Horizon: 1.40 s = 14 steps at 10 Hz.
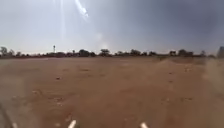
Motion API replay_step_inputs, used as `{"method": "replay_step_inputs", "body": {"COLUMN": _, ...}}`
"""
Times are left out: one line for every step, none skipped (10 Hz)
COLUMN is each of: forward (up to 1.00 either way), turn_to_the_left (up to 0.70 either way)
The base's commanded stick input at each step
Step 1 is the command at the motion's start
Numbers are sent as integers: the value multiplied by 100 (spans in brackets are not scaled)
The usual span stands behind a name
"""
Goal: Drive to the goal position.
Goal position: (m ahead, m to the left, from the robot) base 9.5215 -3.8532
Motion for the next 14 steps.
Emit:
{"method": "replay_step_inputs", "body": {"forward": 50, "turn_to_the_left": 0}}
{"method": "replay_step_inputs", "body": {"forward": 50, "turn_to_the_left": 0}}
{"method": "replay_step_inputs", "body": {"forward": 50, "turn_to_the_left": 0}}
{"method": "replay_step_inputs", "body": {"forward": 50, "turn_to_the_left": 0}}
{"method": "replay_step_inputs", "body": {"forward": 50, "turn_to_the_left": 0}}
{"method": "replay_step_inputs", "body": {"forward": 50, "turn_to_the_left": 0}}
{"method": "replay_step_inputs", "body": {"forward": 50, "turn_to_the_left": 0}}
{"method": "replay_step_inputs", "body": {"forward": 50, "turn_to_the_left": 0}}
{"method": "replay_step_inputs", "body": {"forward": 50, "turn_to_the_left": 0}}
{"method": "replay_step_inputs", "body": {"forward": 50, "turn_to_the_left": 0}}
{"method": "replay_step_inputs", "body": {"forward": 50, "turn_to_the_left": 0}}
{"method": "replay_step_inputs", "body": {"forward": 50, "turn_to_the_left": 0}}
{"method": "replay_step_inputs", "body": {"forward": 50, "turn_to_the_left": 0}}
{"method": "replay_step_inputs", "body": {"forward": 50, "turn_to_the_left": 0}}
